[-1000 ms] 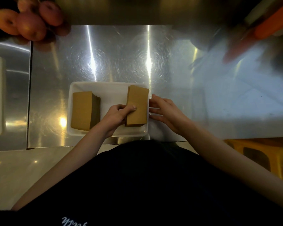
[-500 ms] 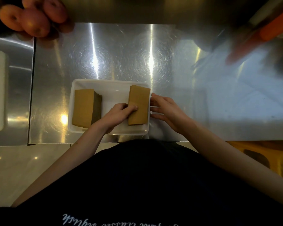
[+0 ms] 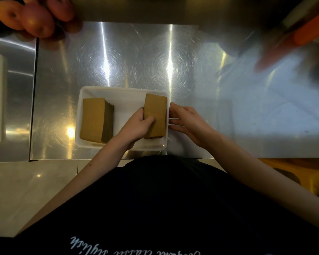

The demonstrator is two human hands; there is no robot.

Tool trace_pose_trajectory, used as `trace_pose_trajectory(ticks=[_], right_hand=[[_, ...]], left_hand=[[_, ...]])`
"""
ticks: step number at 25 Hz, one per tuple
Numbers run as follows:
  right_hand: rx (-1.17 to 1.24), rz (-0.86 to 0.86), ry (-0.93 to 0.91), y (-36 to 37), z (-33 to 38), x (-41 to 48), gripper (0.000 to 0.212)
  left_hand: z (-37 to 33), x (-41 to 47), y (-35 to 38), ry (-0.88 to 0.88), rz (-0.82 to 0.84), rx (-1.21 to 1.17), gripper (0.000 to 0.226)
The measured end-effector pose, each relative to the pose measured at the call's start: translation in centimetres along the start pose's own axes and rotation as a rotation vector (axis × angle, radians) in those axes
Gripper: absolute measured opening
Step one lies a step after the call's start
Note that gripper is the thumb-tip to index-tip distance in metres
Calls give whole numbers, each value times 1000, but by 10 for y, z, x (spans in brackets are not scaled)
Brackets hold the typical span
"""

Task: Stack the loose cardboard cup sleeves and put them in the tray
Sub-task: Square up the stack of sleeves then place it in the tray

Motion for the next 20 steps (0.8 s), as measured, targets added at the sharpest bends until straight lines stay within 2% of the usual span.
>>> trace_pose_trajectory(ticks=[3, 7, 14, 20], right_hand=[[8, -13, 3, 0, -2, 2, 46], [-13, -29, -6, 1, -2, 7, 50], [-55, -48, -51, 0, 7, 8, 45], [-92, -69, -56, -2, 9, 7, 38]], left_hand=[[0, 2, 2, -29, -51, -74, 45], [1, 4, 4, 9, -103, -6, 51], [-5, 11, 12, -23, -154, -53, 49], [-7, 13, 10, -79, -84, -238, 45]])
Point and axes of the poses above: each hand's wrist, its own x-axis towards the middle knuckle, its own y-axis out of the palm, z = x × y, the point moved 3 cm from there along x, towards the middle knuckle, and after that the axes turned 14 degrees about -x, right-handed, at the moved point
